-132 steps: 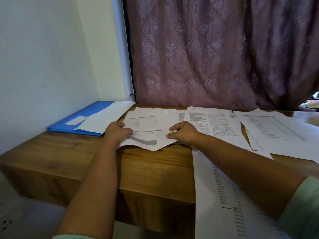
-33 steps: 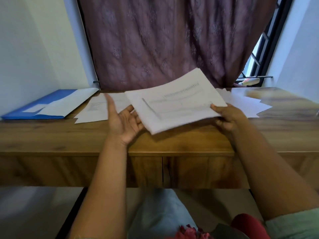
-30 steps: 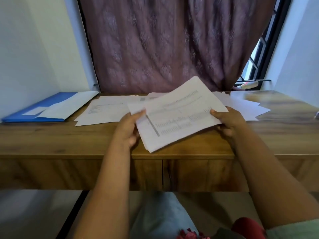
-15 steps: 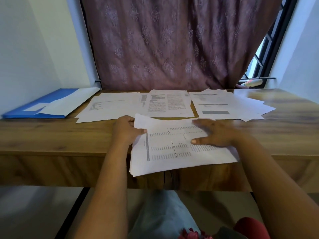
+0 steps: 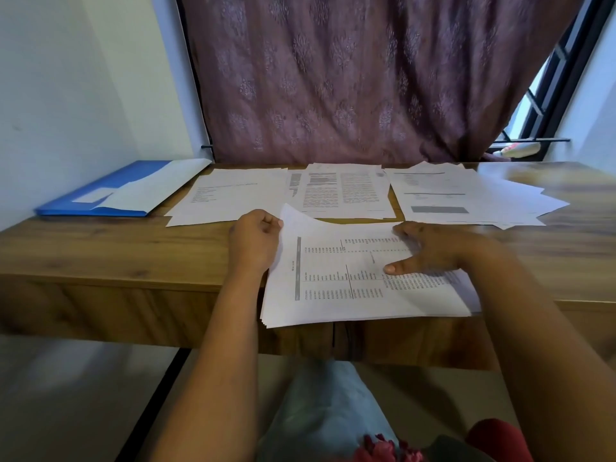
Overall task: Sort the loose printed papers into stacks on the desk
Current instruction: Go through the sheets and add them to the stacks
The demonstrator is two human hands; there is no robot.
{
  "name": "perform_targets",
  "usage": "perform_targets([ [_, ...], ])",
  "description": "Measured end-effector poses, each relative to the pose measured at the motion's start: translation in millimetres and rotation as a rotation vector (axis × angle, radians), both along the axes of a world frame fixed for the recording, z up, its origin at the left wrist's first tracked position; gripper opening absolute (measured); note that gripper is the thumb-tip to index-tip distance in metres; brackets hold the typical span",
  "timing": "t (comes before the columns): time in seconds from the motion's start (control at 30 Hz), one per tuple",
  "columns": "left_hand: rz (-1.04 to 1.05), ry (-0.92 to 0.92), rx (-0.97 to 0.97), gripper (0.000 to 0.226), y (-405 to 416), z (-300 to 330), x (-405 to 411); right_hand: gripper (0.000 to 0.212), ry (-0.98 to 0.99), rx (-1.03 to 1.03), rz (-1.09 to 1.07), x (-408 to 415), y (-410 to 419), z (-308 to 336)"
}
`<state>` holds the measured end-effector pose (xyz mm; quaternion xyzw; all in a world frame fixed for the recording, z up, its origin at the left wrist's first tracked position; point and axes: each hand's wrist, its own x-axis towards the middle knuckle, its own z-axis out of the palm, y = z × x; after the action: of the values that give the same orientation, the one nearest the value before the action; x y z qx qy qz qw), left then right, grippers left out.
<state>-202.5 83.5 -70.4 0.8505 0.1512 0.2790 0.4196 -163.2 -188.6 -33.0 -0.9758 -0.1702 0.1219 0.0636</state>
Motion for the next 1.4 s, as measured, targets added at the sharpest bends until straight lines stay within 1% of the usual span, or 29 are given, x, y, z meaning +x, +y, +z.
perform_targets([
  [0.07,0.020,-0.008,0.031,0.011,1.6,-2.0,-0.7,0.095,-0.025,-0.013,-0.003,-2.0,0.7,-2.5],
  [0.2,0.029,0.063,0.049,0.018,1.7,-5.5,1.3,0.090,-0.030,-0.019,0.004,-3.9,-2.9,-2.6],
  [0.27,0.014,0.102,0.083,0.019,0.7,-6.0,3.7,0.089,-0.027,0.054,-0.006,0.8,-13.9,1.5],
  [0.33,-0.035,0.134,0.156,0.022,0.1,-6.8,3.6,0.085,-0.063,0.137,-0.072,6.6,-27.6,3.3],
  [0.37,-0.070,0.153,0.206,0.025,-0.5,-7.9,3.3,0.084,-0.080,0.125,-0.101,8.8,-33.1,2.6],
  [0.47,-0.165,0.279,0.366,0.035,-4.1,-12.0,2.5,0.082,-0.052,-0.038,-0.104,12.4,-40.5,-2.6],
  [0.53,-0.196,0.370,0.432,0.048,-8.6,-9.2,-0.3,0.081,-0.044,-0.064,-0.094,10.9,-39.2,-4.2],
  [0.57,-0.203,0.383,0.452,0.052,-10.4,-7.3,-0.8,0.081,-0.046,-0.068,-0.092,10.0,-38.5,-4.3],
  [0.63,-0.211,0.375,0.463,0.053,-13.0,-4.4,-2.4,0.082,-0.054,-0.079,-0.095,9.9,-37.8,-5.5],
  [0.7,-0.221,0.347,0.441,0.052,-11.8,-5.8,-1.2,0.082,-0.069,-0.075,-0.096,10.8,-37.7,-8.0],
  [0.77,-0.219,0.351,0.411,0.056,-9.4,-8.0,0.5,0.082,-0.073,-0.058,-0.093,11.9,-38.3,-11.1],
  [0.83,-0.204,0.357,0.421,0.062,-9.8,-8.8,0.5,0.081,-0.086,-0.041,-0.095,12.7,-38.7,-13.5],
  [0.93,-0.177,0.326,0.429,0.065,-12.8,-8.1,-1.3,0.081,-0.098,-0.054,-0.089,15.0,-37.6,-14.8],
  [1.1,-0.204,0.186,0.271,0.057,-20.8,-4.8,-12.3,0.079,-0.122,-0.064,-0.084,19.7,-34.5,-6.8],
  [1.2,-0.137,0.191,0.252,0.056,-17.6,0.9,-17.5,0.065,-0.183,0.019,-0.057,17.8,-23.1,0.7],
  [1.27,-0.083,0.176,0.159,0.049,-10.1,8.1,-22.7,0.050,-0.272,0.156,0.018,8.1,-5.7,5.4],
  [1.33,-0.036,0.162,0.048,0.033,-1.9,15.0,-31.0,0.031,-0.320,0.330,0.193,-13.8,21.3,6.7],
  [1.4,-0.050,0.192,-0.011,0.022,4.6,17.3,-42.7,0.023,-0.270,0.447,0.405,-44.6,54.5,3.5],
])
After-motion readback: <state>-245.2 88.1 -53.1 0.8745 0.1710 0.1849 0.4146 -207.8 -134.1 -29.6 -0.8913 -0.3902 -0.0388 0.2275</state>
